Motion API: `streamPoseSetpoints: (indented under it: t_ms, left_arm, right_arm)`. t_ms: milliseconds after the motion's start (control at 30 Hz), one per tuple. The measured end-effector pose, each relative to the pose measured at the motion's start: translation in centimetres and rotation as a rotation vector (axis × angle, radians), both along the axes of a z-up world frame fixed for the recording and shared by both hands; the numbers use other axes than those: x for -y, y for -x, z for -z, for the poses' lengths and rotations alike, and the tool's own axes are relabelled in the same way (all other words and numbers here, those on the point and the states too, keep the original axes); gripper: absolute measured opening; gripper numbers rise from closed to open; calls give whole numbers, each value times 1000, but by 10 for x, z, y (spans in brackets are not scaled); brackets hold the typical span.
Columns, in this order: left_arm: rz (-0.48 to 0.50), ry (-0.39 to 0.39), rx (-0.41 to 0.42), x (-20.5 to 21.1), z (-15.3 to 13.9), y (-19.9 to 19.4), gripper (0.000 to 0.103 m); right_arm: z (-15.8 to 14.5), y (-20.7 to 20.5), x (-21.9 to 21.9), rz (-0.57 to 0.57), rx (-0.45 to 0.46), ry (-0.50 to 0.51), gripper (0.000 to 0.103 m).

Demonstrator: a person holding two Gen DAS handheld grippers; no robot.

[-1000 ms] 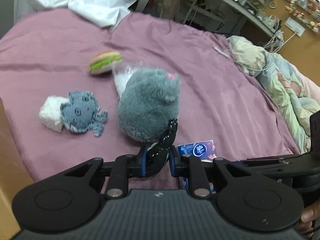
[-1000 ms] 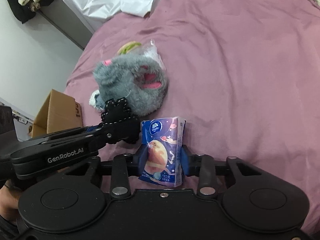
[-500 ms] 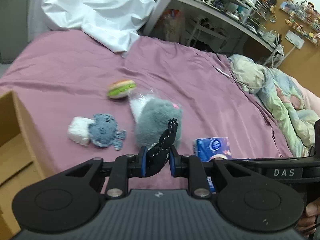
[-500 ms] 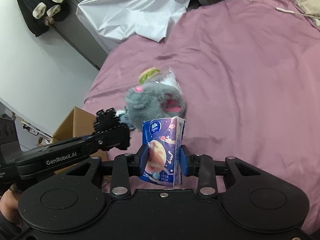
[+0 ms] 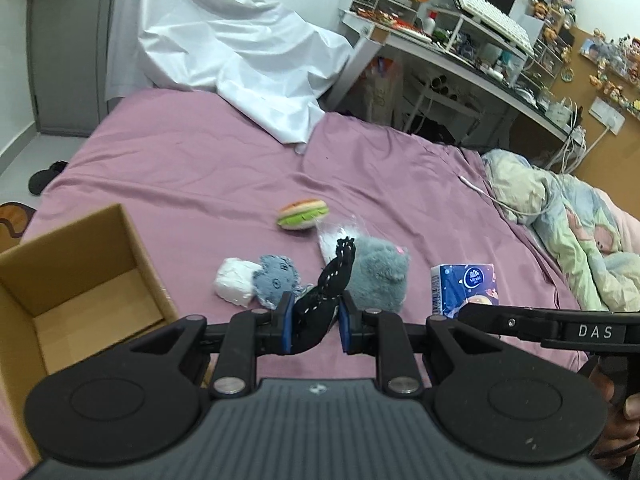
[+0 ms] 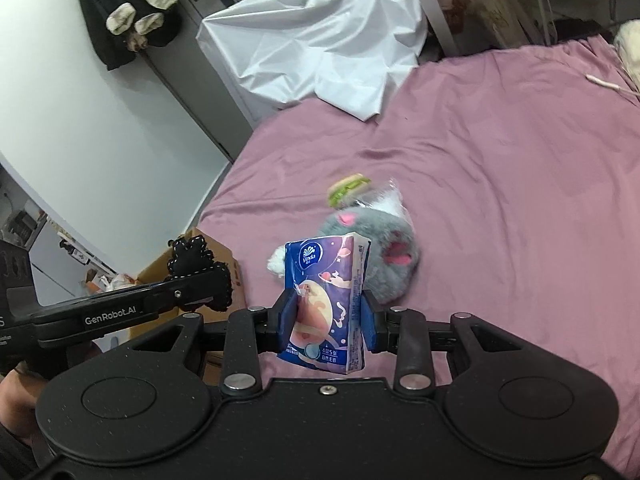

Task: Organize soft objects
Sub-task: 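Carry the tissue pack and black fuzzy item over the cardboard box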

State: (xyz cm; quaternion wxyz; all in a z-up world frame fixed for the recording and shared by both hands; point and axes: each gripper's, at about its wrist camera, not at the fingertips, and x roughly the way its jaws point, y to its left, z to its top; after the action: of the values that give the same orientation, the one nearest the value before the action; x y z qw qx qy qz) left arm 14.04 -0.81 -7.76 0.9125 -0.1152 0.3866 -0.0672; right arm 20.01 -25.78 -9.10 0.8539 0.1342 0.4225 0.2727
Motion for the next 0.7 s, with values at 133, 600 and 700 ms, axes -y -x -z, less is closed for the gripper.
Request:
streamPoseSetpoints:
  t_ms: [133,600,700]
  left_arm:
    - [-19,-5,19,-7,-8,8,21]
    - [-109,24,64,-43,-21,31,22]
    - [-130,37,78,-53,-22,34,22]
  right_arm:
    - [-6,0,-7,-10,24,-26,33]
    - [-21,-3,-42,-80,136,-58,34]
    - [-23,-3,-53,-107,150,-63,34]
